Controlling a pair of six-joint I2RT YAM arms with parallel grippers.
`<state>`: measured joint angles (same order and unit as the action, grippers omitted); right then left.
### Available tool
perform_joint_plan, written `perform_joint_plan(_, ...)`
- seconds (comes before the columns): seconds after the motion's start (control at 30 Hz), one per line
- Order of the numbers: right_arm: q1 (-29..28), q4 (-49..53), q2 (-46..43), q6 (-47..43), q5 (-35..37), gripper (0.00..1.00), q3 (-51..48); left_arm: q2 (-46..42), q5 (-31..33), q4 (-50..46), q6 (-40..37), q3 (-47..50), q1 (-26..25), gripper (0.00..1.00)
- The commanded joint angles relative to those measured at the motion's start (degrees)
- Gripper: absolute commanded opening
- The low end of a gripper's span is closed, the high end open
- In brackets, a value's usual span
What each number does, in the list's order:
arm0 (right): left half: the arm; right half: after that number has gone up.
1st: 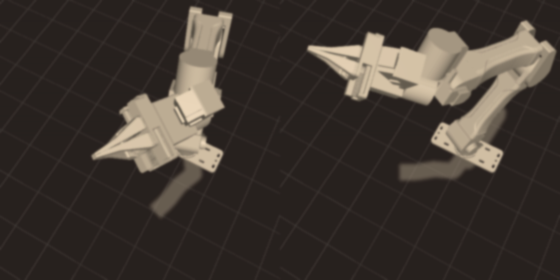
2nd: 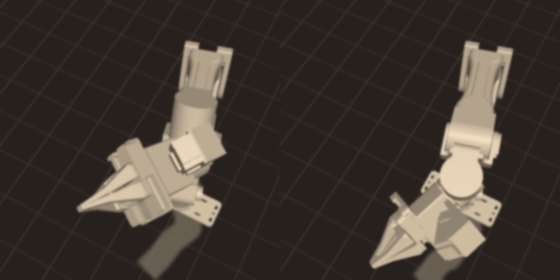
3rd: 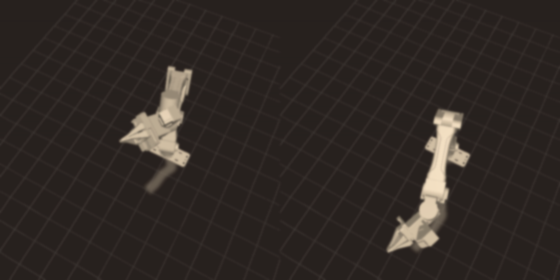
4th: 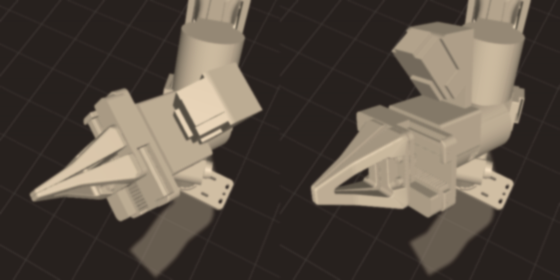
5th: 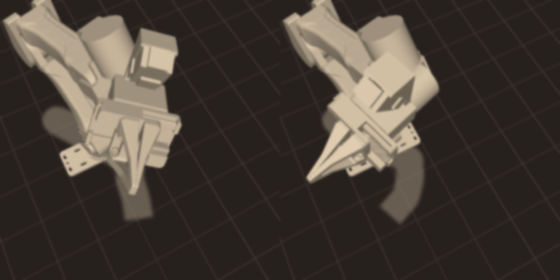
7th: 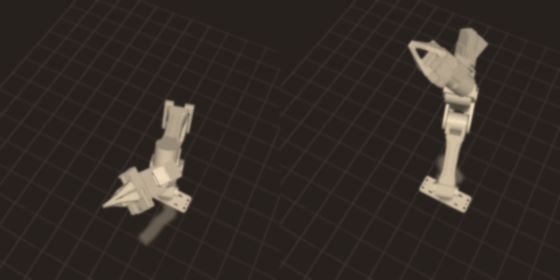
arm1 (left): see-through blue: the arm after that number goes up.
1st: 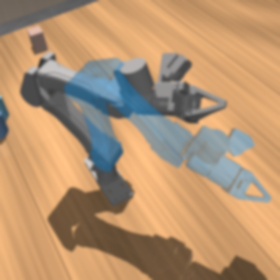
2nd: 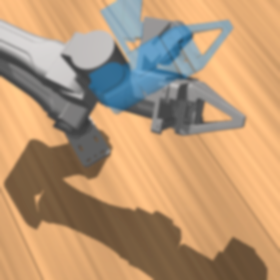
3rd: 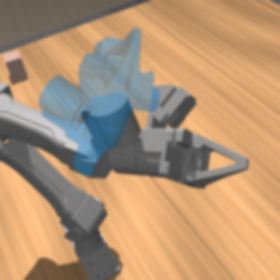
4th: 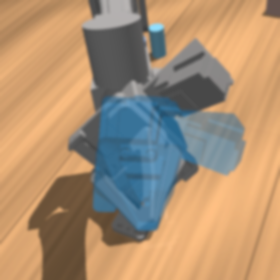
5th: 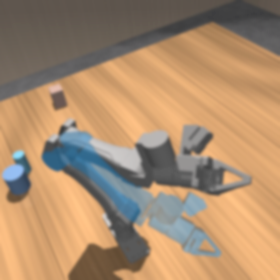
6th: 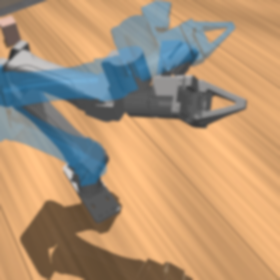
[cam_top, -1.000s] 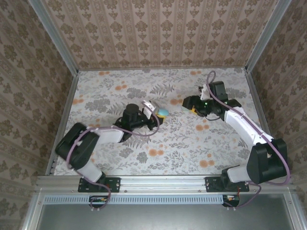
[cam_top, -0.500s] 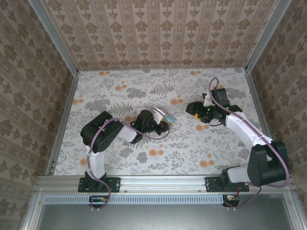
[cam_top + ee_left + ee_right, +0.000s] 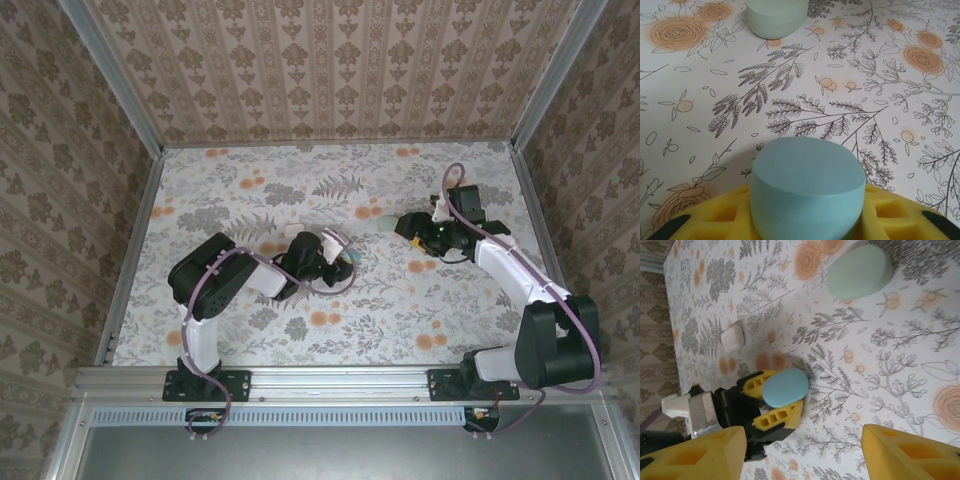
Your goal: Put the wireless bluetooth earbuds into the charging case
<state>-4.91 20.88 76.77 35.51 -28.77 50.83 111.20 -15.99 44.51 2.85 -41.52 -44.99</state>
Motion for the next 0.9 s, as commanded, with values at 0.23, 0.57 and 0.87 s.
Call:
perform_joint_plan(0.23,2.3,-4.6,-9.7,-10.4,29.5,0.74,-4.1,-8.6,6.2,-1.8,-2.2,8.3,-0.1,0.64)
perform_joint_plan(0.57,5.0,-46.2,-4.3,-31.8,47.0,0.91,-22.4,-37.0,22.6,-23.8,-2.9,11.0,4.9,0.91)
perform_joint_plan(0.87,6.0,-50.7,4.1,-35.8,27.5,0.90,-21.5,-47.9,30.0,-30.7,1.0,12.6,30.3,1.00)
